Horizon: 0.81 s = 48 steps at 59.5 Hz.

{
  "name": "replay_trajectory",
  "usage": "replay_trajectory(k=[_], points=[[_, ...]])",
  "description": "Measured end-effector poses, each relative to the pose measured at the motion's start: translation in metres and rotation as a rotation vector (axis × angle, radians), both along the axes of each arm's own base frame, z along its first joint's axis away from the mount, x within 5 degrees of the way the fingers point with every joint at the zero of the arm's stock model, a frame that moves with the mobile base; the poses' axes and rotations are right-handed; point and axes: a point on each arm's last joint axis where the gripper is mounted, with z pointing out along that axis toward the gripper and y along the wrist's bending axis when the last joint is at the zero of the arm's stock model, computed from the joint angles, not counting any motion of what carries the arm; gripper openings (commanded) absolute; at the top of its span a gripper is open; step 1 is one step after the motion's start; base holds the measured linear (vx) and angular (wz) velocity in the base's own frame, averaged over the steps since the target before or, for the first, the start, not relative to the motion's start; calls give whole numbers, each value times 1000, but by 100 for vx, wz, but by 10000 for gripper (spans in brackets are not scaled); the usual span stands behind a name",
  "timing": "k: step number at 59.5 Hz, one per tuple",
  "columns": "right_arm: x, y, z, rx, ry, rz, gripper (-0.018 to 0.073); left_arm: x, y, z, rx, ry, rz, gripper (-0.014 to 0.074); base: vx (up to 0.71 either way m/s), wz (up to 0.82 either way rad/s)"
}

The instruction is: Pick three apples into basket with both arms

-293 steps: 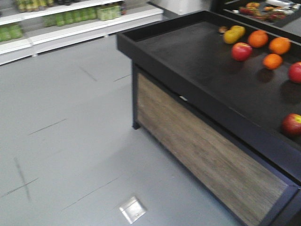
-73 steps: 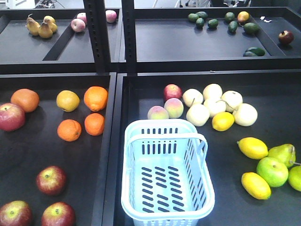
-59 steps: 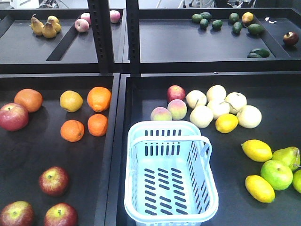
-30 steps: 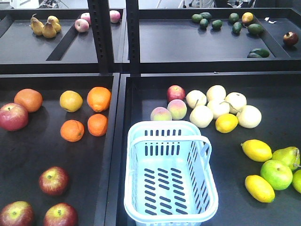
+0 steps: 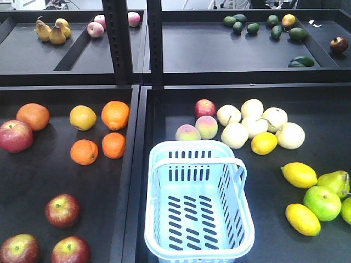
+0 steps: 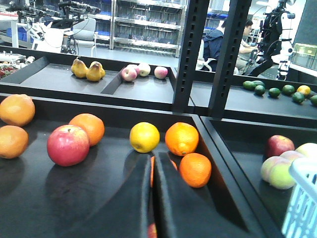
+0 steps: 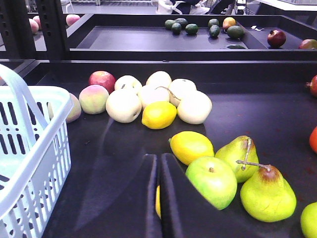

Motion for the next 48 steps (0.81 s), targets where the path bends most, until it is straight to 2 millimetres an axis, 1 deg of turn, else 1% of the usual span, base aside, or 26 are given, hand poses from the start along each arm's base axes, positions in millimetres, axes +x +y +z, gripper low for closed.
replay_trajectory(k=[5,20,33,36,39,43,48], points=[[0,0,0,0,0,0,8,0,-1,0,-117,-8,-3,-6,0,0],[0,0,0,0,0,0,8,0,-3,1,-581,-35,-18,-6,0,0],[0,0,0,0,0,0,8,0,-2,8,-784,-96,-21,-6,0,0],[0,0,0,0,0,0,8,-1,-2,14,-844,-115,-31,-6,0,0],[0,0,0,0,0,0,8,-3,-2,26,-901,-149,-50,-6,0,0],[0,0,0,0,0,0,8,-8,-3,48,-927,-211,-85,-6,0,0],[0,0,0,0,0,0,8,-20,-3,84,-883,-313,-133,-6,0,0]])
